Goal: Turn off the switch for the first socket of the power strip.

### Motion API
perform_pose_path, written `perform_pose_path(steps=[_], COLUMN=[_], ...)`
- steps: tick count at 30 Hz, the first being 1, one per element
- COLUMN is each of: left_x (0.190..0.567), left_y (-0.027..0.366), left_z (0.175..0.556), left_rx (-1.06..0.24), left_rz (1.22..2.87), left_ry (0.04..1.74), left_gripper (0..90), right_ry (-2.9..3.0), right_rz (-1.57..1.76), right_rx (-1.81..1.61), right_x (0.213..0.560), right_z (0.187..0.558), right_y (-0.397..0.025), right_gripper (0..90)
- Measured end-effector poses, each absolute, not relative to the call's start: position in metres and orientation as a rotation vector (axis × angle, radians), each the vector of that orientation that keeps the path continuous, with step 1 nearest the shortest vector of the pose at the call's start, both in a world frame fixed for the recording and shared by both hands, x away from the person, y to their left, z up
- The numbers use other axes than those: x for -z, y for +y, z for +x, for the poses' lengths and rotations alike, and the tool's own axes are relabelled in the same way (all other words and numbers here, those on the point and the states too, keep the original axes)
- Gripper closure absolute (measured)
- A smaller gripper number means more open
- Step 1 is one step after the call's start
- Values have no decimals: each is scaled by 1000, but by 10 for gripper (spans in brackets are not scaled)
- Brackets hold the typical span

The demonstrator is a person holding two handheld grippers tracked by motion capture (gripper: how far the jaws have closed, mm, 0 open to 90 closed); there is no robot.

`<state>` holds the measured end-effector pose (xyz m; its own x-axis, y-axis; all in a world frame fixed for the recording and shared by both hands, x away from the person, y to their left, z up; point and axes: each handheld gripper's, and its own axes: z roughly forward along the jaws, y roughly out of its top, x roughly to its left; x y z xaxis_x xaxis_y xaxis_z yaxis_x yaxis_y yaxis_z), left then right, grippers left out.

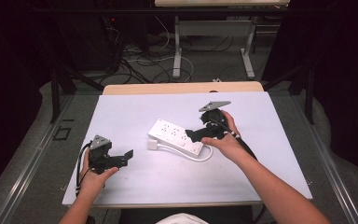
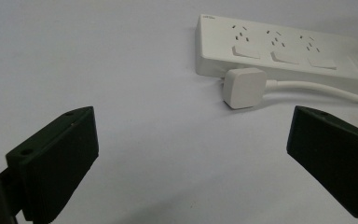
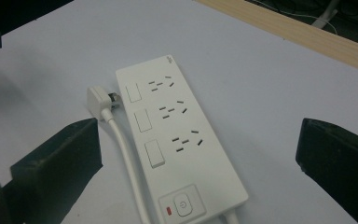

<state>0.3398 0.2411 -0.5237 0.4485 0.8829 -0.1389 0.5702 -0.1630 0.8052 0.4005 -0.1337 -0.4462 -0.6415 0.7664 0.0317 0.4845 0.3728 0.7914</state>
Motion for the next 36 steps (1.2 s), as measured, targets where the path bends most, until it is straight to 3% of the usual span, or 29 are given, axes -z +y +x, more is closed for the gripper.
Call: perform_pose_path(steps=[36], left_x=[524], left_y=[239], left_z=[339], left_rx=[-495], left_rz=[1849], left_ry=[1236], left_gripper=[5], right_ry=[2094], right_rz=[1213], right_rx=[-1181], right_x=[451], right_z=[355], right_y=[-216], right_gripper=[0])
